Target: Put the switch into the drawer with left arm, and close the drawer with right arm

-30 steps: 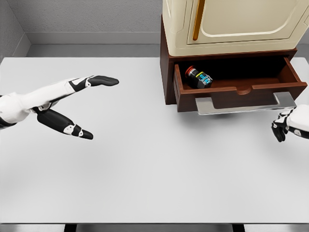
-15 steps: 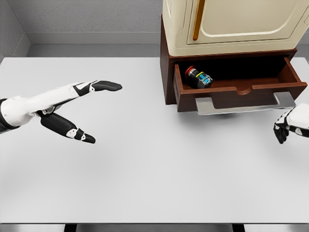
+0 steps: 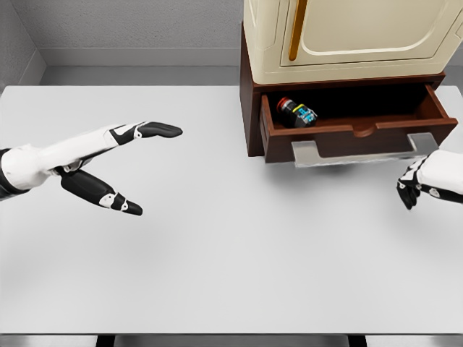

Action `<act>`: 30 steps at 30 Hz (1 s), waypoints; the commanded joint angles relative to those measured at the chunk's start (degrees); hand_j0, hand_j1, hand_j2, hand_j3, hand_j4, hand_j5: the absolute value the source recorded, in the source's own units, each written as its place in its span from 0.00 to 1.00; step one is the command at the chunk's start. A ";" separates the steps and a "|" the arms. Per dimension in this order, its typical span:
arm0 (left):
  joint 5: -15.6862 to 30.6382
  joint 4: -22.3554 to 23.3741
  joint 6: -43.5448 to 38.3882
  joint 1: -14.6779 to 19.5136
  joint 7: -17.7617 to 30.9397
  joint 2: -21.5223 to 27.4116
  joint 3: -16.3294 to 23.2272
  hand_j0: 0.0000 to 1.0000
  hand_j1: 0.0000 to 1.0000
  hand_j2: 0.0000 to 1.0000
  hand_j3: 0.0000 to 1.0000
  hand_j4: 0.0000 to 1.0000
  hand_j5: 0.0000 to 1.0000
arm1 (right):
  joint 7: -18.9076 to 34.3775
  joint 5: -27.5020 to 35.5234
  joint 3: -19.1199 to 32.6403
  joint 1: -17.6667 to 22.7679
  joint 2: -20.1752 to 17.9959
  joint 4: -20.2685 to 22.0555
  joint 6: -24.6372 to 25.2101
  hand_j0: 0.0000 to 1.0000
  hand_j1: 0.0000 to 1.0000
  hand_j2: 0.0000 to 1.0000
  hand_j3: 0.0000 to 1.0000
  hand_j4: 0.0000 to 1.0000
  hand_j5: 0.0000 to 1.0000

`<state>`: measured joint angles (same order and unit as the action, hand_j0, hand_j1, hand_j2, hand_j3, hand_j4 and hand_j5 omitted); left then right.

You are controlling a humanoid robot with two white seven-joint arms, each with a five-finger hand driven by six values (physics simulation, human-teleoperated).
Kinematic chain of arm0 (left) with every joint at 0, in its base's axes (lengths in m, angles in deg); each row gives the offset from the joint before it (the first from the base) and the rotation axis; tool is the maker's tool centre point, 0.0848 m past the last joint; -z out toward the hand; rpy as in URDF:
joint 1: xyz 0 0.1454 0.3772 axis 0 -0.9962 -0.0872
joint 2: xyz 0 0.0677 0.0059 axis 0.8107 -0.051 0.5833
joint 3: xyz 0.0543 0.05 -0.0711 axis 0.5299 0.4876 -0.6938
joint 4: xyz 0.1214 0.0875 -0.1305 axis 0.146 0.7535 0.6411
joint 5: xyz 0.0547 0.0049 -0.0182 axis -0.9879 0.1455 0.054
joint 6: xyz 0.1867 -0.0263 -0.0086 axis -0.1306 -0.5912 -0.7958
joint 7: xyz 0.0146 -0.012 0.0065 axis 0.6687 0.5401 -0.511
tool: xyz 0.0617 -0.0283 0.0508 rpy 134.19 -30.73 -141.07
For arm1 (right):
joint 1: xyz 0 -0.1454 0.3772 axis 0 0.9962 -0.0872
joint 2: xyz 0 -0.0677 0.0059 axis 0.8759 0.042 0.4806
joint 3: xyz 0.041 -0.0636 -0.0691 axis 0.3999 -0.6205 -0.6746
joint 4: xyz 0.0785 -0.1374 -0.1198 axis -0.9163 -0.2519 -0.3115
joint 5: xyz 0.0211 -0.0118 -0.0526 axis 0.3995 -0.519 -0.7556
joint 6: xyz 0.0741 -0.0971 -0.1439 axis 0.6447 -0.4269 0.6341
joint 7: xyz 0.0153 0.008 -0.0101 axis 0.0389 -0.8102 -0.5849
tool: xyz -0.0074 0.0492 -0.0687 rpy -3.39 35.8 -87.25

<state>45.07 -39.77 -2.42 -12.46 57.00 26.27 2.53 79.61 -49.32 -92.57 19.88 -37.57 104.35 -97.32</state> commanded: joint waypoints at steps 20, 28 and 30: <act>0.53 0.05 -0.14 0.18 -0.02 0.68 1.51 1.00 1.00 1.00 1.00 1.00 1.00 | -0.36 2.57 -0.67 -4.75 5.14 0.04 0.91 0.22 0.22 0.22 0.22 0.22 0.22; 0.53 0.05 -0.14 0.26 -0.02 1.12 1.51 1.00 1.00 1.00 1.00 1.00 1.00 | 1.04 2.31 -2.95 -6.51 3.82 0.13 0.91 0.22 0.22 0.22 0.22 0.22 0.22; 0.62 0.05 -0.14 0.35 -0.02 1.12 1.51 1.00 1.00 1.00 1.00 1.00 1.00 | 1.83 2.22 -2.95 -6.51 2.85 0.22 0.91 0.22 0.22 0.22 0.22 0.22 0.22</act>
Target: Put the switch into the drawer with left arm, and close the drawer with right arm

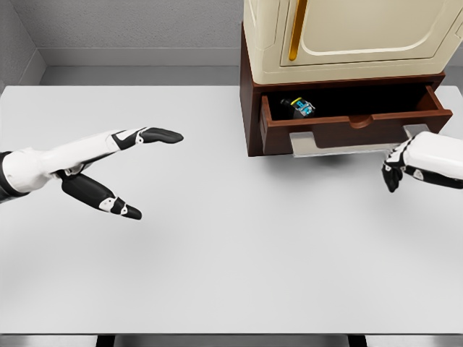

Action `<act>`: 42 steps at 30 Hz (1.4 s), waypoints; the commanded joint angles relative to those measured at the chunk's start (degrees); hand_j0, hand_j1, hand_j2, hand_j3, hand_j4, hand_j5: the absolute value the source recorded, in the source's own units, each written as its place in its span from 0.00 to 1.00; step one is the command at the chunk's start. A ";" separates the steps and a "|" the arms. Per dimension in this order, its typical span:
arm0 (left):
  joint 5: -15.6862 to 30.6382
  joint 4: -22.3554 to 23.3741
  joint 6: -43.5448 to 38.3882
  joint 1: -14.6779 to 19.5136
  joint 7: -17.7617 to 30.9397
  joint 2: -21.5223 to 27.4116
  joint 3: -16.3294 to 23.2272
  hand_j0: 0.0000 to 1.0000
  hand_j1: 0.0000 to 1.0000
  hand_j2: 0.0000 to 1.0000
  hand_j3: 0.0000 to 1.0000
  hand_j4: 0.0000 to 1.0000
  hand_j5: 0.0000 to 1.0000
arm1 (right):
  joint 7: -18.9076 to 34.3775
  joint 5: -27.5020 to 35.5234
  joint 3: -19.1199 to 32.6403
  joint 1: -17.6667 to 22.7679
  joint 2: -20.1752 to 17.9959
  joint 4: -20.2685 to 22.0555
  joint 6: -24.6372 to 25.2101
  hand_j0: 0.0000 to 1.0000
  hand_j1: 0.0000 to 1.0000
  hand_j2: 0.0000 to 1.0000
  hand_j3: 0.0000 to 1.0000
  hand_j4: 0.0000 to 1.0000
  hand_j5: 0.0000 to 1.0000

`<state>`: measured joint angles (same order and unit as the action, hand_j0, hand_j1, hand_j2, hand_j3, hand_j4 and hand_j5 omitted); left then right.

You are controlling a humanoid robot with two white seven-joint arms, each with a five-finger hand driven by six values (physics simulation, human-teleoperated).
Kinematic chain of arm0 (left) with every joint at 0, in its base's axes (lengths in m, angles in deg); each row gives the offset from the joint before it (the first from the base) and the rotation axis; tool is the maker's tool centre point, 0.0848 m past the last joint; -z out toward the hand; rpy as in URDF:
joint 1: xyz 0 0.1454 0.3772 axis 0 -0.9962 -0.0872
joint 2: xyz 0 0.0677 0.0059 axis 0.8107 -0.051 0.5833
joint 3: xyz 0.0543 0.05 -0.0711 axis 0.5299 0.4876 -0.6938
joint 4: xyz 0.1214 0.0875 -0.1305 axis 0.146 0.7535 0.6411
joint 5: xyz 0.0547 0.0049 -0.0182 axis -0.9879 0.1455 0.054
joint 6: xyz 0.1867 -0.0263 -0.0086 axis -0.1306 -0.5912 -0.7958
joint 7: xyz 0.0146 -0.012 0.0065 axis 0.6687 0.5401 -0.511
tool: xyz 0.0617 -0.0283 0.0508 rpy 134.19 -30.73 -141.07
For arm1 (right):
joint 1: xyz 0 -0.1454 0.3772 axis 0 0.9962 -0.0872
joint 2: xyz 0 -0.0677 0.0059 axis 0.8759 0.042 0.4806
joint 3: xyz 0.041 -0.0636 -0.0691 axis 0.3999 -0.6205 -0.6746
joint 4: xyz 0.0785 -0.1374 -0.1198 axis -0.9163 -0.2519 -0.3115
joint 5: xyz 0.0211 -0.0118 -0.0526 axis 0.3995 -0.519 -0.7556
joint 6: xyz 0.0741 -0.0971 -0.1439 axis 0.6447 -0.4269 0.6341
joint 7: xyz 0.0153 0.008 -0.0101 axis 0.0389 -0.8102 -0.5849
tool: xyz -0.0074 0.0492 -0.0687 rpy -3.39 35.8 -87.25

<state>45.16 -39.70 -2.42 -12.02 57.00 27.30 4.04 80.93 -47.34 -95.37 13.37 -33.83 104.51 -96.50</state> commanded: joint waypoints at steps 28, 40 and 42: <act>-3.96 -0.72 -0.14 3.16 -0.02 -0.88 0.08 1.00 1.00 1.00 1.00 1.00 1.00 | 8.89 -0.02 -4.89 -5.80 5.61 -0.38 0.10 0.22 0.22 0.22 0.22 0.22 0.22; -4.05 -0.72 -0.14 3.52 -0.02 -0.79 0.08 1.00 1.00 1.00 1.00 1.00 1.00 | 8.89 -3.63 -6.65 -8.88 7.99 -1.87 0.10 0.22 0.22 0.22 0.22 0.22 0.22; -4.05 -0.72 -0.14 3.87 -0.02 -1.23 -0.01 1.00 1.00 1.00 1.00 1.00 1.00 | 8.89 -3.98 -6.65 -9.32 8.34 -3.19 0.10 0.22 0.22 0.22 0.22 0.22 0.22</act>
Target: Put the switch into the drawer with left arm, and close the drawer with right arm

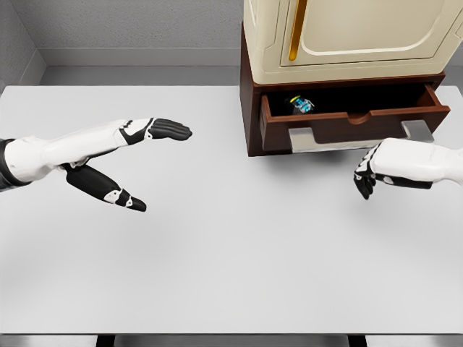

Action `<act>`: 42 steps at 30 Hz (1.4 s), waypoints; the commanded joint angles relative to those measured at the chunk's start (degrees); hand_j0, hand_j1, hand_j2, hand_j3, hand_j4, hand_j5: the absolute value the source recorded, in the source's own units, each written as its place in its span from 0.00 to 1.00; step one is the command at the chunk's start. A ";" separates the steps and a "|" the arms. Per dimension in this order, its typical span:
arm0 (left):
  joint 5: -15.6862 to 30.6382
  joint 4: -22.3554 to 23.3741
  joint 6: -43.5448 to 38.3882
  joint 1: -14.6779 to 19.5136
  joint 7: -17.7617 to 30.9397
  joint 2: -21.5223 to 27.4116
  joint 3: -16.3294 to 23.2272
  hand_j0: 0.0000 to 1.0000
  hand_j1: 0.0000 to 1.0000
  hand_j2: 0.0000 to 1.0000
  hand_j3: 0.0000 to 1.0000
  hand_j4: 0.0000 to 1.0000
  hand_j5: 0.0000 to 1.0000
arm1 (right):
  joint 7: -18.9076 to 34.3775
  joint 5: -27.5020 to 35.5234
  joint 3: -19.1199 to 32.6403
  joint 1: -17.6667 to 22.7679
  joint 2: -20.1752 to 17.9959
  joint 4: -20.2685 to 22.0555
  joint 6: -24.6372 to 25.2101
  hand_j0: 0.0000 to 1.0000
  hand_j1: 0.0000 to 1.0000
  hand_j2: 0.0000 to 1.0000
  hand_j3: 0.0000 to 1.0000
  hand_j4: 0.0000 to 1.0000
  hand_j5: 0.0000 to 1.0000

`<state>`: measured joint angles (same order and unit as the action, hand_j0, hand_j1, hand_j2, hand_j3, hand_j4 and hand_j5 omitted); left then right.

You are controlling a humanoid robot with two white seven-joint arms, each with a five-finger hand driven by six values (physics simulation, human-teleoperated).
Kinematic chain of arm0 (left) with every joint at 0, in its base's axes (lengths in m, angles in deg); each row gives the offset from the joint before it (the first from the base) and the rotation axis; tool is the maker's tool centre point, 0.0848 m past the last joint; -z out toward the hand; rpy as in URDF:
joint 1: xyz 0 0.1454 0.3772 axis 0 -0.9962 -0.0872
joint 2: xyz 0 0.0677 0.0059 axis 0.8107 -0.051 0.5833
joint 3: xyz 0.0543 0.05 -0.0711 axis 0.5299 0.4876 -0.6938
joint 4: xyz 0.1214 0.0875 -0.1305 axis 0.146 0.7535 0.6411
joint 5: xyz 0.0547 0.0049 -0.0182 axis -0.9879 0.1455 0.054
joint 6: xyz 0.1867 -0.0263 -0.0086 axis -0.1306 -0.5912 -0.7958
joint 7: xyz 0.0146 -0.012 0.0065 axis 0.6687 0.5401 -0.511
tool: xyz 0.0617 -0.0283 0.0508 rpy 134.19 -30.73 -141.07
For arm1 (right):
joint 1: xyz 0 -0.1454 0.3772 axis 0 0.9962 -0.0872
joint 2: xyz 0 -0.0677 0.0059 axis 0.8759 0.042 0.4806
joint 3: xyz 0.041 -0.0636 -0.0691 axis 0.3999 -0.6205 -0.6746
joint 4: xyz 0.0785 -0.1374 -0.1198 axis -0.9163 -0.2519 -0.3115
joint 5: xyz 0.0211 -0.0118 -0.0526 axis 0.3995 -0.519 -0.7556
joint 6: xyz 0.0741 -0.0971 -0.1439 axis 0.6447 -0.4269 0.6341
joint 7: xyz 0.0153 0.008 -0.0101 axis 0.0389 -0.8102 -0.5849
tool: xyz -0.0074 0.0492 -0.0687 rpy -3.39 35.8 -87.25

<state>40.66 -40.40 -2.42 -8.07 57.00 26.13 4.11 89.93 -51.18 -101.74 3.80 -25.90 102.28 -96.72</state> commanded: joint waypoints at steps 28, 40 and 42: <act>0.90 -0.02 -0.15 0.62 -0.02 -0.23 -0.95 1.00 1.00 1.00 1.00 1.00 1.00 | -0.12 -2.95 -13.56 -17.23 8.84 -13.62 0.32 0.24 0.24 0.24 0.24 0.24 0.24; 1.08 -0.02 -0.15 1.05 -0.02 0.74 -1.04 1.00 1.00 1.00 1.00 1.00 1.00 | -0.12 -4.27 -19.62 -19.42 8.75 -10.54 0.32 0.25 0.25 0.25 0.25 0.25 0.25; 1.08 -0.02 -0.15 1.05 -0.02 0.82 -1.04 1.00 1.00 1.00 1.00 1.00 1.00 | -0.12 -4.27 -19.62 -19.42 8.14 -10.46 0.32 0.25 0.25 0.25 0.25 0.25 0.25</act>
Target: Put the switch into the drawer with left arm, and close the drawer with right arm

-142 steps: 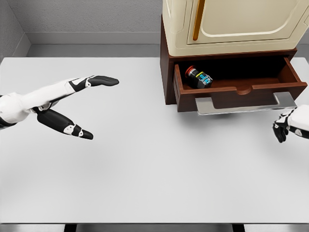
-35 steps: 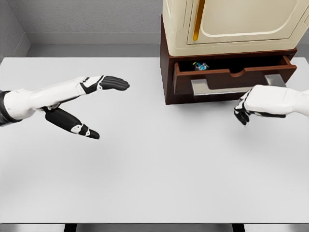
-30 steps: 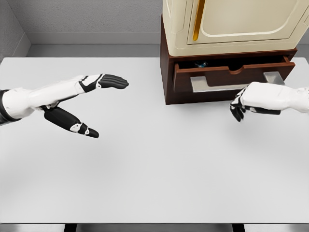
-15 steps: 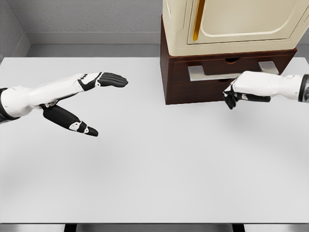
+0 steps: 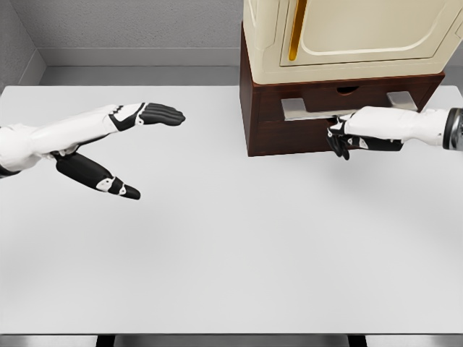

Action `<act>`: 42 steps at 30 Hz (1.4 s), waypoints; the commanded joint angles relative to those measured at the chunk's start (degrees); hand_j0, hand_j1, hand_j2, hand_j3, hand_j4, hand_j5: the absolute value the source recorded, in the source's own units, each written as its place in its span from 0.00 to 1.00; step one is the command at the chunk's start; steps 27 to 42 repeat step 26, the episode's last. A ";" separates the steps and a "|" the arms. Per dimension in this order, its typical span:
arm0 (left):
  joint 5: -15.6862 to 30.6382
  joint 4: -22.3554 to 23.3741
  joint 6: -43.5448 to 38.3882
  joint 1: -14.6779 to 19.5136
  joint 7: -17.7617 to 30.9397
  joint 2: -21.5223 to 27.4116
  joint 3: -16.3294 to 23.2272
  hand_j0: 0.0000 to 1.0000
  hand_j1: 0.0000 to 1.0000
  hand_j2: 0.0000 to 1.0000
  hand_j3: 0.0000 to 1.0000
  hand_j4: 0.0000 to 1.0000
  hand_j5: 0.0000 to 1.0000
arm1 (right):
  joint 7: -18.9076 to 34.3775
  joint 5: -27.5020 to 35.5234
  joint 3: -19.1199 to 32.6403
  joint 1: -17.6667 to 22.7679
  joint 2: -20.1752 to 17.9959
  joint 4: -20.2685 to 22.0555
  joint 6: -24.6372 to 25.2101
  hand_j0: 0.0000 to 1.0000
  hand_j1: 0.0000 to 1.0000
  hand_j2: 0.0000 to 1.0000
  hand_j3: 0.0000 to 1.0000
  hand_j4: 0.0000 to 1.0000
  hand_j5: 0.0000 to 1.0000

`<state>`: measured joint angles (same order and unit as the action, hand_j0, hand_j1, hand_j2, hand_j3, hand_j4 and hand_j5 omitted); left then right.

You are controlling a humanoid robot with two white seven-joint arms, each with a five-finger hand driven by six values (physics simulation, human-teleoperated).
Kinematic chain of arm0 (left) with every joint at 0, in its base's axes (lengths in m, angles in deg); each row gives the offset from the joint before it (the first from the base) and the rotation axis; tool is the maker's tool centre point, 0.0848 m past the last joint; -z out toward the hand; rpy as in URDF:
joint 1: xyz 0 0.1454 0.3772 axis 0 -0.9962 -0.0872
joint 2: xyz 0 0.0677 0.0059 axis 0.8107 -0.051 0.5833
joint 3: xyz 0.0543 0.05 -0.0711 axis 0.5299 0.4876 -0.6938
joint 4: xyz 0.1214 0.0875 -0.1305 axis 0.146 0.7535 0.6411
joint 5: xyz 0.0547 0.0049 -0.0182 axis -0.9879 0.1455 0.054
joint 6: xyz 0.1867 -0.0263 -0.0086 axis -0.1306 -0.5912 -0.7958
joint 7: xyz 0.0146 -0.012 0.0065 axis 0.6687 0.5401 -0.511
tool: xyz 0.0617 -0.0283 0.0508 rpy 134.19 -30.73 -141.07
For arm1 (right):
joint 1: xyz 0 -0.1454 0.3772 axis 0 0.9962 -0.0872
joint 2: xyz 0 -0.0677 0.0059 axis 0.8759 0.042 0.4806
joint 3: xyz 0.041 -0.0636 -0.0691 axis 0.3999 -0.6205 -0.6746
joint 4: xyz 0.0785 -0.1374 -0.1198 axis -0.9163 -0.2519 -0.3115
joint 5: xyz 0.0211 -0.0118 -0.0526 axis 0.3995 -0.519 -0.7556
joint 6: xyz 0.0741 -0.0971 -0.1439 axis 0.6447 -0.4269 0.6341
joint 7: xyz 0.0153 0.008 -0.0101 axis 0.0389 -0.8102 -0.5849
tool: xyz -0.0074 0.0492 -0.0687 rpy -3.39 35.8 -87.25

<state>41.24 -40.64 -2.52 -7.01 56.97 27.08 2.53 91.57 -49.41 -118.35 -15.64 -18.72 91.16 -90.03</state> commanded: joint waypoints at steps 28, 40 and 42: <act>0.22 2.24 -0.05 -1.05 0.01 11.82 0.71 1.00 1.00 1.00 1.00 1.00 1.00 | -2.74 -5.60 -2.30 2.91 -12.48 5.23 -6.37 1.00 1.00 1.00 1.00 1.00 1.00; 0.22 2.24 -0.05 -1.05 0.01 11.82 0.71 1.00 1.00 1.00 1.00 1.00 1.00 | -2.74 -5.60 -2.30 2.91 -12.48 5.23 -6.37 1.00 1.00 1.00 1.00 1.00 1.00; 0.22 2.24 -0.05 -1.05 0.01 11.82 0.71 1.00 1.00 1.00 1.00 1.00 1.00 | -2.74 -5.60 -2.30 2.91 -12.48 5.23 -6.37 1.00 1.00 1.00 1.00 1.00 1.00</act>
